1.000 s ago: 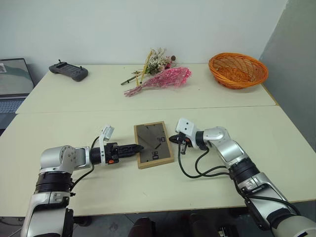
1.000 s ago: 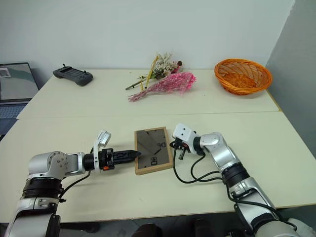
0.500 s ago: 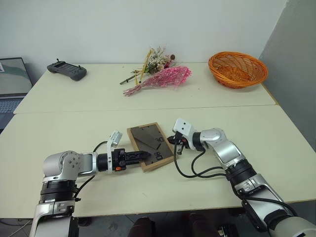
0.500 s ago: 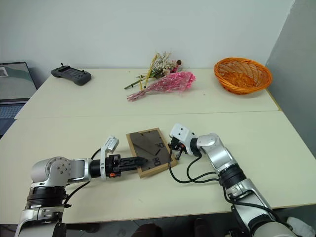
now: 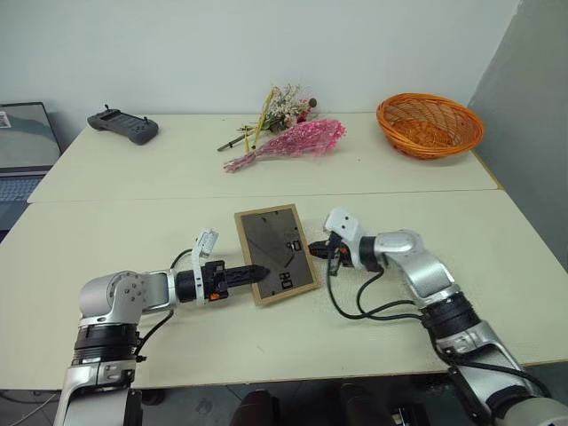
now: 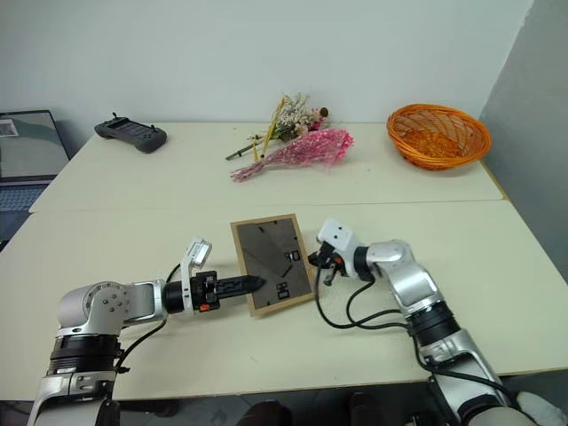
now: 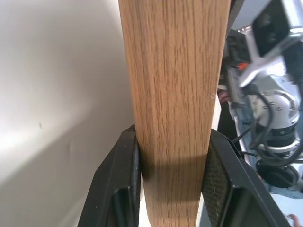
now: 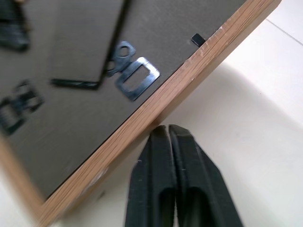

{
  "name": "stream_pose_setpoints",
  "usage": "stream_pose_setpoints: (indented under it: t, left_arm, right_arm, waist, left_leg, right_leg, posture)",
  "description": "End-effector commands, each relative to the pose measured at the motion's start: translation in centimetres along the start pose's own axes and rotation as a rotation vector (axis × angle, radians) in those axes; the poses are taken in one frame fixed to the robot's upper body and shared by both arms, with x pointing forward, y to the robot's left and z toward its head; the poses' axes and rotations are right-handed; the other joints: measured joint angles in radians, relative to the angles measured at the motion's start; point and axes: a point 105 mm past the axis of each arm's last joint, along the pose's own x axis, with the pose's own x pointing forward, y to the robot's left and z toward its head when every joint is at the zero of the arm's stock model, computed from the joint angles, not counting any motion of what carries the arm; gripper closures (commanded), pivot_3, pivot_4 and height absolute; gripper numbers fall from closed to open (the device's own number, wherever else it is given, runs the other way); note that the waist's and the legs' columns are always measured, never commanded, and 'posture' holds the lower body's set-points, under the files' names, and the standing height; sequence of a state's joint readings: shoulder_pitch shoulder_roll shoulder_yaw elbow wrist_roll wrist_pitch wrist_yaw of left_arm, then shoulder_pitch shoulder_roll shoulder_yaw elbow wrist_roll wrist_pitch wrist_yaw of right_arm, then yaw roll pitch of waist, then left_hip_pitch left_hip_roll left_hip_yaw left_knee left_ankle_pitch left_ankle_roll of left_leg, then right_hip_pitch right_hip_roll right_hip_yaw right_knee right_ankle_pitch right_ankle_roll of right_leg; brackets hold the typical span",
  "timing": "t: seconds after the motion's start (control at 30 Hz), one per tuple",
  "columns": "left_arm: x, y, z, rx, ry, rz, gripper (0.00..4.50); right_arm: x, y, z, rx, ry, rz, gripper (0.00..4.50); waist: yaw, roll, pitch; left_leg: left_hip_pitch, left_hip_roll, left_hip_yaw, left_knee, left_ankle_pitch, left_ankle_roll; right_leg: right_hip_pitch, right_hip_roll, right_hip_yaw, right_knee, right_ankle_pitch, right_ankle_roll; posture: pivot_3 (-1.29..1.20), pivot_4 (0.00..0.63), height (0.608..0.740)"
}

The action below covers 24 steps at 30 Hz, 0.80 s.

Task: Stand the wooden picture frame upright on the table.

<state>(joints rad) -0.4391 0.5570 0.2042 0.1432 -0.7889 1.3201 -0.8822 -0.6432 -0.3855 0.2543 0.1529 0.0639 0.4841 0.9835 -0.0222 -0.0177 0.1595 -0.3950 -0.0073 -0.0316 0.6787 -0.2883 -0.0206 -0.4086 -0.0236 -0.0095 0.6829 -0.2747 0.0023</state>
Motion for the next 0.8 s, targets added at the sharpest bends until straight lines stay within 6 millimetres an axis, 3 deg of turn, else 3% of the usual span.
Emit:
stream_pose_setpoints:
  t: [0.03, 0.2, 0.5, 0.63, 0.8]
  left_arm:
    - [-0.7, -2.2, 3.0, 0.155, -0.081, -0.012, 3.19]
    - [-0.6, -3.8, 4.9, 0.238, -0.139, -0.036, 3.19]
    - [0.3, -4.9, 5.3, 0.284, -0.129, -0.068, 3.19]
    - [0.5, -5.2, 5.2, 0.287, -0.124, -0.075, 3.19]
    - [0.5, -5.3, 5.2, 0.284, -0.123, -0.078, 3.19]
  right_arm:
    - [-3.4, -1.2, 3.0, 0.008, -0.089, 0.028, 3.40]
    - [-4.6, -0.2, 7.2, 0.142, -0.240, 0.164, 2.30]
    - [-0.8, -0.3, 10.9, 0.076, -0.303, 0.168, 0.18]
    - [0.6, -0.1, 11.9, 0.020, -0.326, 0.151, 0.04]
    - [1.0, 2.1, 13.0, -0.006, -0.368, 0.247, 0.04]
  waist:
    - [-0.001, 0.000, 0.000]
    - [-0.011, 0.000, 0.001]
    - [-0.007, 0.000, 0.001]
    - [-0.006, 0.000, 0.001]
    - [-0.006, 0.000, 0.001]
  left_leg:
    - [0.000, 0.000, 0.000, 0.000, 0.000, 0.000]
    - [0.000, 0.001, -0.001, -0.001, 0.000, 0.000]
    - [-0.003, 0.000, -0.003, -0.001, 0.000, -0.001]
    - [-0.003, -0.001, -0.003, 0.000, 0.001, -0.002]
    - [-0.004, 0.000, -0.003, 0.000, 0.002, -0.004]
  right_leg:
    - [0.000, 0.000, 0.000, 0.000, 0.000, 0.000]
    - [-0.001, 0.001, 0.000, 0.000, 0.000, 0.000]
    - [-0.003, 0.001, 0.000, -0.001, 0.000, 0.000]
    - [-0.003, 0.001, 0.000, -0.001, 0.000, 0.000]
    - [-0.003, 0.001, 0.000, -0.001, 0.000, 0.000]
  posture:
    - [0.00, 0.150, 0.740]
    - [0.00, 0.150, 0.740]
    - [0.00, 0.150, 0.740]
    - [0.00, 0.150, 0.740]
    - [0.00, 0.150, 0.740]
